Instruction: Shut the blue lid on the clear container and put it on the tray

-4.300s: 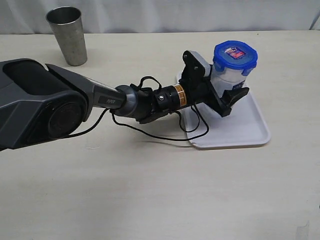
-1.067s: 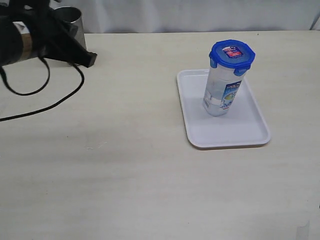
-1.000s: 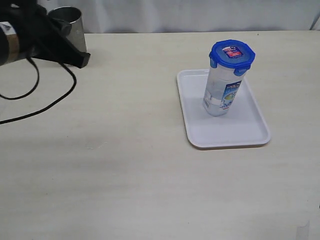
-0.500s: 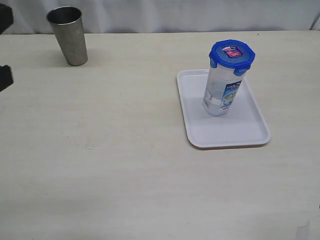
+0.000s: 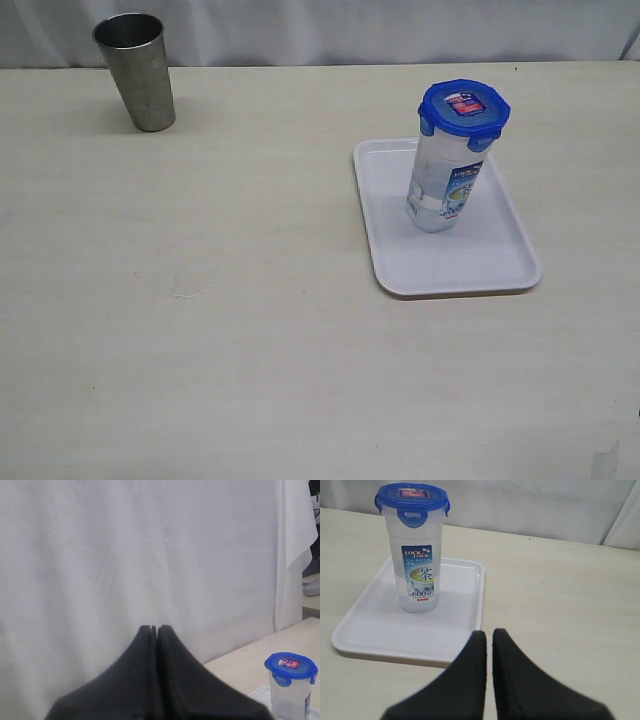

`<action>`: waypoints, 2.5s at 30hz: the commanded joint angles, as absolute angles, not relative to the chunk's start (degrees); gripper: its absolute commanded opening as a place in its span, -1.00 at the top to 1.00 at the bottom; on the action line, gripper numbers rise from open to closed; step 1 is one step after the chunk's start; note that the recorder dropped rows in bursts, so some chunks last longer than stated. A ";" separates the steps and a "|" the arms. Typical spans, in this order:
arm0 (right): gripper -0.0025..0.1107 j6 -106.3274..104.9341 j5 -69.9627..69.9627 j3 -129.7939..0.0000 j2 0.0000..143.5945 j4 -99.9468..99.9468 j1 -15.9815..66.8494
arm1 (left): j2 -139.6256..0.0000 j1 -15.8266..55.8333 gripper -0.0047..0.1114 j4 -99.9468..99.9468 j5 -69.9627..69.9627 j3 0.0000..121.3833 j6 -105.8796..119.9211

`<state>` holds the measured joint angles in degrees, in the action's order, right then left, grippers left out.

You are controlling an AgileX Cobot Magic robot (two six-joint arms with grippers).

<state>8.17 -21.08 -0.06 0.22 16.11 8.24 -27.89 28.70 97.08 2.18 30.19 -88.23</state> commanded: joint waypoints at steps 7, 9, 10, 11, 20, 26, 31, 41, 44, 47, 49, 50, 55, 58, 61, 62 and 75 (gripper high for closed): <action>0.88 8.28 -21.16 0.00 0.00 15.92 8.10 | -27.55 28.61 0.92 96.95 2.11 29.83 -88.55; 0.88 8.28 -21.16 0.00 0.00 15.92 8.10 | -27.55 28.61 0.92 96.59 2.84 29.83 -88.55; 0.88 8.28 -21.16 0.00 0.00 15.92 8.10 | -27.55 28.61 0.92 94.97 3.26 29.83 -88.55; 0.88 8.28 -21.16 0.00 0.00 15.92 8.10 | -27.55 28.61 0.92 90.17 3.81 29.83 -88.55; 0.88 8.28 -21.16 0.00 0.00 15.92 8.10 | -27.55 28.61 0.92 28.18 11.40 29.83 -88.55; 0.88 8.28 -21.16 0.00 0.00 15.92 8.10 | -27.55 28.73 0.92 0.00 14.15 29.43 -88.45; 0.88 8.28 -21.16 0.00 0.00 15.92 8.10 | -26.59 28.46 0.92 -4.75 13.38 26.56 -88.34; 0.88 8.28 -21.16 0.00 0.00 15.92 8.10 | -9.14 18.44 0.92 -4.76 13.38 15.73 -88.34; 0.88 8.28 -21.16 0.00 0.00 15.92 8.10 | -6.08 16.05 0.92 -4.64 12.61 12.71 -88.34; 0.88 8.28 -21.16 0.00 0.00 15.92 8.10 | -3.95 15.22 0.92 -4.75 11.72 7.80 -88.34; 0.88 8.28 -21.16 0.00 0.00 15.92 8.10 | -3.01 15.22 0.92 -4.75 11.72 4.36 -88.34; 0.88 8.28 -21.16 0.00 0.00 15.92 8.10 | -2.57 15.22 0.92 -4.75 11.72 2.71 -88.34; 0.88 8.28 -21.16 0.00 0.00 15.92 8.10 | 0.00 14.65 0.92 2.01 10.47 0.00 -88.24; 0.88 8.28 -21.16 0.00 0.00 15.92 8.10 | 0.00 12.77 0.92 9.29 9.61 0.00 -86.75; 0.88 8.28 -21.16 0.00 0.00 15.92 8.10 | 0.00 9.78 0.92 9.78 7.08 0.00 -79.27; 0.88 8.28 -21.16 0.00 0.00 15.92 8.10 | 0.00 8.54 0.92 9.13 5.45 0.00 -75.47; 0.88 8.28 -21.16 0.00 0.00 15.92 8.10 | 0.00 6.42 0.92 -1.19 7.36 0.00 -3.69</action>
